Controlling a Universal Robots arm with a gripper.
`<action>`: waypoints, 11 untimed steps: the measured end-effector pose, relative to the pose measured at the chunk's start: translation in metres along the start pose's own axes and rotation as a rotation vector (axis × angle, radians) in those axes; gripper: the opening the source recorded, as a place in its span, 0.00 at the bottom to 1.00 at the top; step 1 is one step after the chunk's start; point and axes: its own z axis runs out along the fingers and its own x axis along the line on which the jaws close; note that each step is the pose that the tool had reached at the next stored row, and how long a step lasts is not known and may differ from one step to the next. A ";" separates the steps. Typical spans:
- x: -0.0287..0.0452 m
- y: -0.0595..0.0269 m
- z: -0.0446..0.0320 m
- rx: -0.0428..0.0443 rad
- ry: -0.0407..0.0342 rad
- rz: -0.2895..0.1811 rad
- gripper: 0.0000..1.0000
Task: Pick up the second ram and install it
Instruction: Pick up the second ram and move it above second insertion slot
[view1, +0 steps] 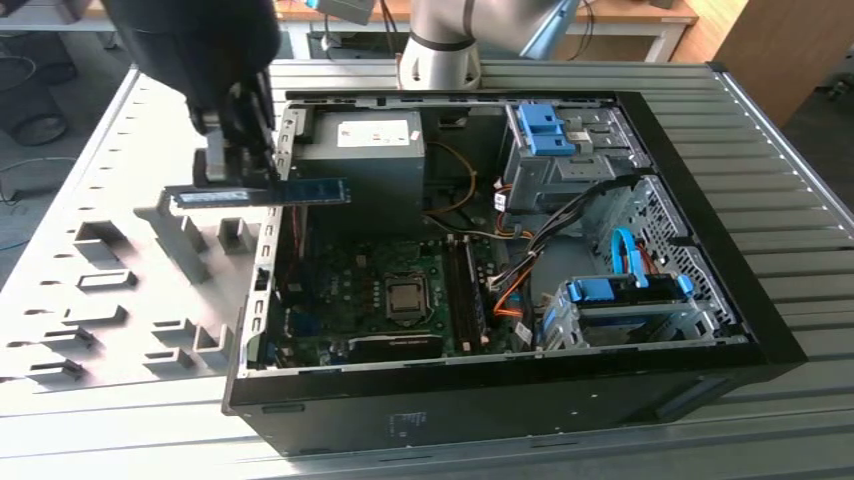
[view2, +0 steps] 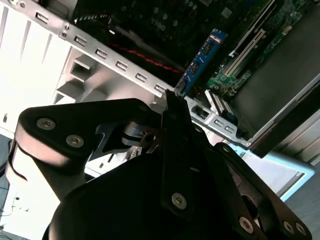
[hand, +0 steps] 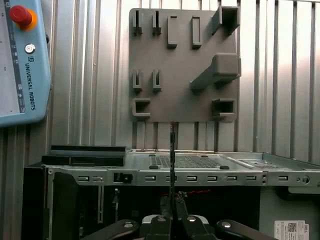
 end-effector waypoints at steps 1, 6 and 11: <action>0.0001 -0.0030 0.0000 -0.0003 0.0001 0.000 0.14; 0.0003 -0.0185 -0.0001 -0.0022 -0.0001 0.000 0.14; 0.0006 -0.0347 -0.0003 -0.0045 -0.0001 0.000 0.14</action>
